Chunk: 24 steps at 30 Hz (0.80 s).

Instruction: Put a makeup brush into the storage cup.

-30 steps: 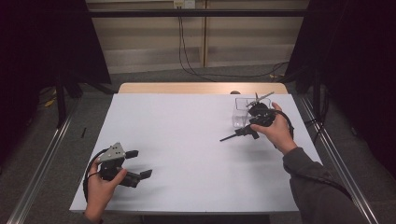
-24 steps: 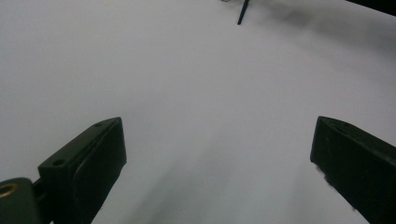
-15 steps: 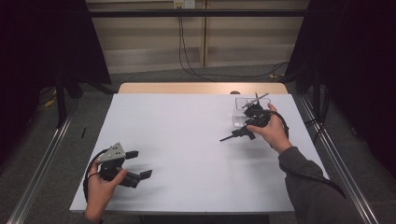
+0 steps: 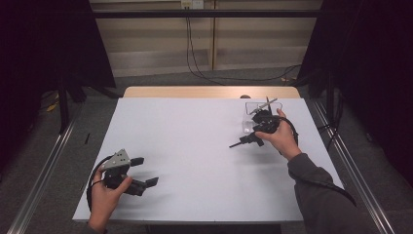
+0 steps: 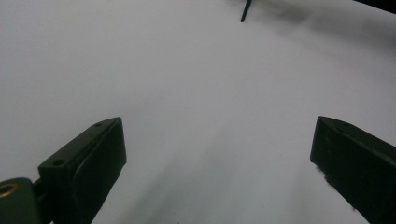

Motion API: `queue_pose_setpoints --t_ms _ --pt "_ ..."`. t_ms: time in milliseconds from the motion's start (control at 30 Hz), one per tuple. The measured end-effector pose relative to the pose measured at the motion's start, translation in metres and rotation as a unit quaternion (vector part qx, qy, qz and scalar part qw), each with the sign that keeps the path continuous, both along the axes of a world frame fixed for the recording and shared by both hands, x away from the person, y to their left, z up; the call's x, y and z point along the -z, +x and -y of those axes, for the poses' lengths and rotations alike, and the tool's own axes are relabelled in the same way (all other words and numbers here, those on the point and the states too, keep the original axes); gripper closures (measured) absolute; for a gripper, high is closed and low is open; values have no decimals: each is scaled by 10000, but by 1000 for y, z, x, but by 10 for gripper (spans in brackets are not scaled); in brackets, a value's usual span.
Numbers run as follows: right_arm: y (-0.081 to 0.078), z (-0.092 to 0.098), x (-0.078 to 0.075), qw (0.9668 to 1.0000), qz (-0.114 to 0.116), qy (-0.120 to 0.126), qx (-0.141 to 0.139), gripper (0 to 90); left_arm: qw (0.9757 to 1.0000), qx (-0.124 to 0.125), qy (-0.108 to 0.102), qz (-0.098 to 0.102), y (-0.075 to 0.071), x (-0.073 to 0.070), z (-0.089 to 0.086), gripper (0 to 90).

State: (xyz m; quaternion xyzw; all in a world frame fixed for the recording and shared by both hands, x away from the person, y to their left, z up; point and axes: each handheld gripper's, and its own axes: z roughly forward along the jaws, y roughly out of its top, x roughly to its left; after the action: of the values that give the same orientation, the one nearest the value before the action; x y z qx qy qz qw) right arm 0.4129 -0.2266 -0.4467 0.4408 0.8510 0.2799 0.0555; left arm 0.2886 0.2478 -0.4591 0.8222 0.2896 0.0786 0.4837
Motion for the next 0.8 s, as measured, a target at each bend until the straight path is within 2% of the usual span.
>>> queue_pose_setpoints --t_ms 400,800 --pt "3 -1 10 9999 -96 -36 -112 155 10000 -6 -5 -15 0 0 0 33" --pt "4 -1 9 9999 -119 10 -106 176 10000 -15 7 -6 1 0 0 33"
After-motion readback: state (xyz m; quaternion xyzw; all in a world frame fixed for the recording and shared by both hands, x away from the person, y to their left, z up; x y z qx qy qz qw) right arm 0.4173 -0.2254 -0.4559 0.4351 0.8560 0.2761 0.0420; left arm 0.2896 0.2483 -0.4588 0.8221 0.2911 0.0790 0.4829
